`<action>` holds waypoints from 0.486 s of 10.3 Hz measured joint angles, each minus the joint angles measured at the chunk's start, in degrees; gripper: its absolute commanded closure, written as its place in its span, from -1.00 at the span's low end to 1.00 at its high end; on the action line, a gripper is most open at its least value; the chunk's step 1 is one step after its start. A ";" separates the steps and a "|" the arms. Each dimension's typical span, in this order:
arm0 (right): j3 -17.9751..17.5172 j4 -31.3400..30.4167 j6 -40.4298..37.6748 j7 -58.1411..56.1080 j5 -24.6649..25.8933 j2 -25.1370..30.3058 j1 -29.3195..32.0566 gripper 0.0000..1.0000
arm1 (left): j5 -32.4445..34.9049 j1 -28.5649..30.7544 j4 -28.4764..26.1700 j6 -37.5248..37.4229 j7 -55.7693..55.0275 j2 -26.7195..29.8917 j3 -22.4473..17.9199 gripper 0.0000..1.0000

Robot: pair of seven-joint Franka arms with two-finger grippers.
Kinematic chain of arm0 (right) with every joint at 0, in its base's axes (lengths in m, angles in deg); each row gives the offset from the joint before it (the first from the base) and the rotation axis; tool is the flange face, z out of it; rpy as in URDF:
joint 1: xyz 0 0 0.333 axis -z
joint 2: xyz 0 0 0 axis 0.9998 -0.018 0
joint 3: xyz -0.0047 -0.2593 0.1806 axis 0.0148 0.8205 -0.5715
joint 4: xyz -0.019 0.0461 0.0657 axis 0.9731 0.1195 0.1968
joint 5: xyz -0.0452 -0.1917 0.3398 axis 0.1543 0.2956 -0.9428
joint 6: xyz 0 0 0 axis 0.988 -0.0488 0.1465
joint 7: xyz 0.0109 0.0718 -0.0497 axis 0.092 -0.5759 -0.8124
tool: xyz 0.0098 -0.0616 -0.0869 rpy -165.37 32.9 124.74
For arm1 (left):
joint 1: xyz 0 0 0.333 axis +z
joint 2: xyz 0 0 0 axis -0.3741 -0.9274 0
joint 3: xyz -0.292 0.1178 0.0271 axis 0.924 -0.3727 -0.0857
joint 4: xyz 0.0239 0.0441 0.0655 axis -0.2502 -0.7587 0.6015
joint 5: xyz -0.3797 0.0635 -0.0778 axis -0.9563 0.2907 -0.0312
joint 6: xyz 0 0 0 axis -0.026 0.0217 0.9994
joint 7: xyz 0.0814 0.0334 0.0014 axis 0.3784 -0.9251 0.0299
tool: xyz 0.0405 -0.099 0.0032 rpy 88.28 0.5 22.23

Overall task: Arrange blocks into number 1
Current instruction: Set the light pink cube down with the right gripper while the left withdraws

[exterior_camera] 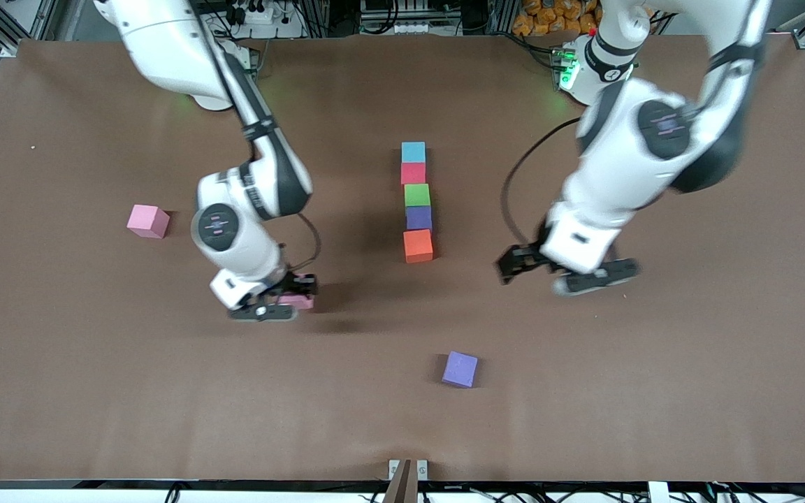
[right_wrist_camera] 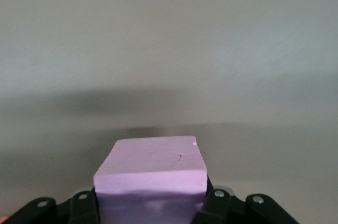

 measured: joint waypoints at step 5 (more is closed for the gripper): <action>0.21 -0.16 0.30 4.39 0.00 -5.10 -1.98 -1.00 | 0.12 11.79 -0.30 -16.75 8.42 11.16 0.02 -1.00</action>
